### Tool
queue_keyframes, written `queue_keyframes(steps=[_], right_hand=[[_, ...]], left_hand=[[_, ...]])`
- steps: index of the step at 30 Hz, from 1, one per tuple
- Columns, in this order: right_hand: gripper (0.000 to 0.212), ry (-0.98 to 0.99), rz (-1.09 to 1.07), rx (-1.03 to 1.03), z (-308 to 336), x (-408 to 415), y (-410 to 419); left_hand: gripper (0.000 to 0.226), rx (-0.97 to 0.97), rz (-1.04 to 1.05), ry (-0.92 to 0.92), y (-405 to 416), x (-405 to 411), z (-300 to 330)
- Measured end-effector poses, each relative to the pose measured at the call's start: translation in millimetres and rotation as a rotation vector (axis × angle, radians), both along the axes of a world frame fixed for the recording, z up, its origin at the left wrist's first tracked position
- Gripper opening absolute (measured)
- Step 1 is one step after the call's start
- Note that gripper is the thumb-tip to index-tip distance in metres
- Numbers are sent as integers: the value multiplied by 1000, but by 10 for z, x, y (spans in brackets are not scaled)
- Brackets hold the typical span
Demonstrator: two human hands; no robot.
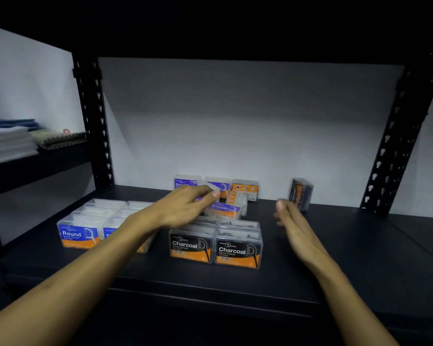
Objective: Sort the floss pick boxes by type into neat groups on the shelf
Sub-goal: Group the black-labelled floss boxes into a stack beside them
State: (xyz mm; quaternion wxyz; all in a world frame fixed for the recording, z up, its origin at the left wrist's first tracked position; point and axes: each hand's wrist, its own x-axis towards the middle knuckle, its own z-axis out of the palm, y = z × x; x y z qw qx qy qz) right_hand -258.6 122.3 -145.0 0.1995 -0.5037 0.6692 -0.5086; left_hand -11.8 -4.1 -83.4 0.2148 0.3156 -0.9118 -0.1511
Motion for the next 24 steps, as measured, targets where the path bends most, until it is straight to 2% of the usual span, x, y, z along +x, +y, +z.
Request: queue_keyframes(steps=[3,7,13,20,24], right_hand=[[70,180,-230,113,-111,-352,-114],[78,397,-319,215,-172,-680,-264],[103,320,-393,106,-177,-970,-516],[88,496,-356,-4,-198,-1128,-704],[74,467,-367,-45,-219,-1227,-833]], left_hand=[[45,-23,-31,-72,-113,-234,175],[37,-71,-36,-200,-367,-701,301],[39,-74,19,-316,-755,-1407,430],[46,-173,43,-516,-1058,-1908,271],[50,-233,50,-465,-1197,-2060,143]])
